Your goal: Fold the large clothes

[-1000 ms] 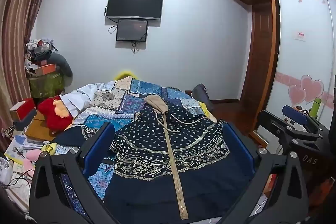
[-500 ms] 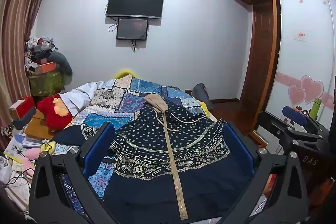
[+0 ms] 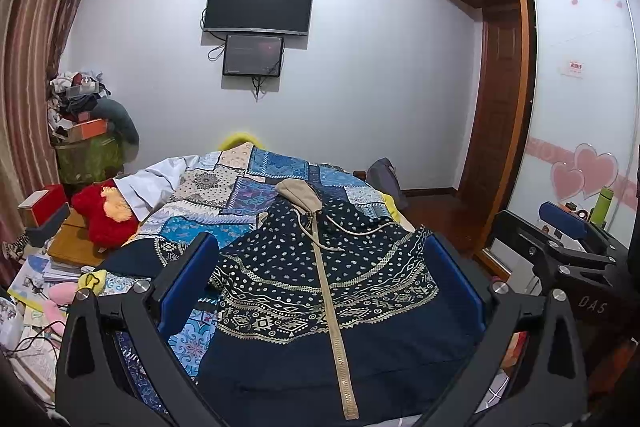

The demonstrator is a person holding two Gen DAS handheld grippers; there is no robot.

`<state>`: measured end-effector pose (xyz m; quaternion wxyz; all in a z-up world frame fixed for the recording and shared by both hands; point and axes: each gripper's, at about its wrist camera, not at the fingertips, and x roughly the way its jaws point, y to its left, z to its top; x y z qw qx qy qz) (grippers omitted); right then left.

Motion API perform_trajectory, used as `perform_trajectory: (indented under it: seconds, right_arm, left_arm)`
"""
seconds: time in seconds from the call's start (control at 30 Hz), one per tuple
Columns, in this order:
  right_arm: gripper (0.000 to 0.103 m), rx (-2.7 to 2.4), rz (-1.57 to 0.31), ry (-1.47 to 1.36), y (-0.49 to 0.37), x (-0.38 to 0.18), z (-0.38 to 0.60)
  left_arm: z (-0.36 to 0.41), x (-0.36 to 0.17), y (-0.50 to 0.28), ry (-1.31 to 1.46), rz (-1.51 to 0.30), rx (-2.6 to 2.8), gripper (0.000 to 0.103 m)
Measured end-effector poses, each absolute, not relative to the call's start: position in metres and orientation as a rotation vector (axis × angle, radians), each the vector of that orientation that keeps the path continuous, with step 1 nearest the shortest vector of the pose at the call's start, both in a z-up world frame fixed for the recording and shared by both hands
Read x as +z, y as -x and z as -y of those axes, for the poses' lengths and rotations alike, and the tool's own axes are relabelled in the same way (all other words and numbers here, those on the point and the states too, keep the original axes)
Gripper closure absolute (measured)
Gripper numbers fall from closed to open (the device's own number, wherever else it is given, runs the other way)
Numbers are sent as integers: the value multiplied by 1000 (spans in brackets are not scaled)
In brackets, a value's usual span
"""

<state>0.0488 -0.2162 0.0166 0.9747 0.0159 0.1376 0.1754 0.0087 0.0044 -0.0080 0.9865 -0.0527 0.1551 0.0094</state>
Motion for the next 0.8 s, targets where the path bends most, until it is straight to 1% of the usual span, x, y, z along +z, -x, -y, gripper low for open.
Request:
perform_trajectory:
  seconds: [0.57, 0.8]
  right_arm:
    - [0, 353, -281, -32, -47, 17, 216]
    - [0, 352, -299, -37, -56, 7, 213]
  left_arm:
    - [-6, -8, -12, 118, -320, 19, 0]
    - [-6, -9, -13, 122, -328, 14, 0]
